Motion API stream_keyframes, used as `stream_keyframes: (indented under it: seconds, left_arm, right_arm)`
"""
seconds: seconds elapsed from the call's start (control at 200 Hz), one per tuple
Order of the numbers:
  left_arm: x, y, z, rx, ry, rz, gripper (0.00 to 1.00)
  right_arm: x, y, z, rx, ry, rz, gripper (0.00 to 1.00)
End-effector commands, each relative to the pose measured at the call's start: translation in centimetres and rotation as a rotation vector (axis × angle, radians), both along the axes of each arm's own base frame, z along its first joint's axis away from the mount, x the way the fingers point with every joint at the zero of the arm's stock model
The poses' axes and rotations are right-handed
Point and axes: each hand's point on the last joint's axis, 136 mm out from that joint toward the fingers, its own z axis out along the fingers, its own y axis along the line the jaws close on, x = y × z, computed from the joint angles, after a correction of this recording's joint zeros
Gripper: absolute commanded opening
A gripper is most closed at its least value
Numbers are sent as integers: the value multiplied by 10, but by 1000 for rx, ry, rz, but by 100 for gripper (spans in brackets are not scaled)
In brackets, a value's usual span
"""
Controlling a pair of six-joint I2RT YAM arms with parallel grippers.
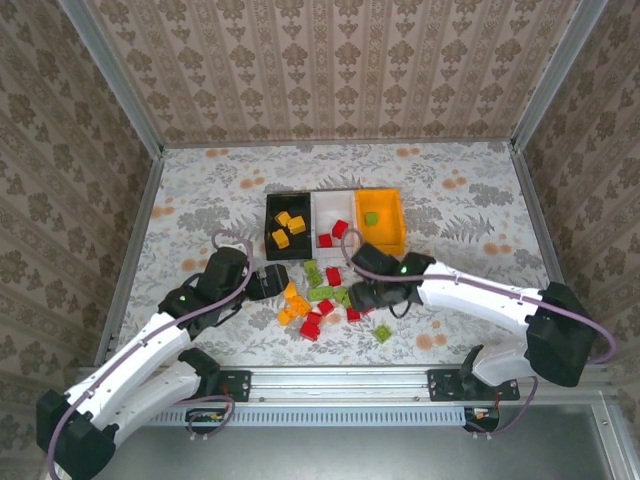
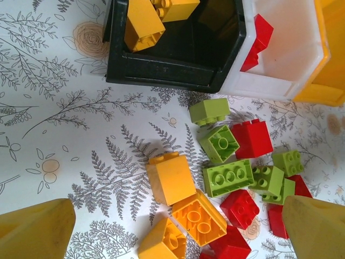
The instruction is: Sort the legos into containers by color
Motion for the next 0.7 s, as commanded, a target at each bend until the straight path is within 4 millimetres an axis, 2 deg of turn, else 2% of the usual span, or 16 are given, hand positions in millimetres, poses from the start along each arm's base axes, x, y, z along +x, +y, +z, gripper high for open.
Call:
stream_keyframes:
  seconds: [0.0, 0.08, 0.24, 0.475, 0.545, 0.695]
  left_arm:
    - [1, 3, -11, -5, 26, 28, 100]
    - [2, 3, -15, -19, 36, 37, 100]
    - [2, 2, -21, -21, 59, 35, 100]
    - [2, 4, -19, -7, 62, 26, 100]
    - [2, 3, -19, -11, 61, 25, 100]
    - [4, 4, -18, -11, 58, 34, 100]
  right_arm:
    - [-36, -19, -20, -52, 99, -36, 66]
    - [-43, -19, -32, -71, 126, -27, 66]
    - [-43, -14, -52, -110, 159, -18, 64]
    - [-54, -23, -67, -166, 217, -15, 58]
    - [-58, -24, -71, -176, 235, -8, 55]
    - [-58, -20, -70, -156, 235, -7, 39]
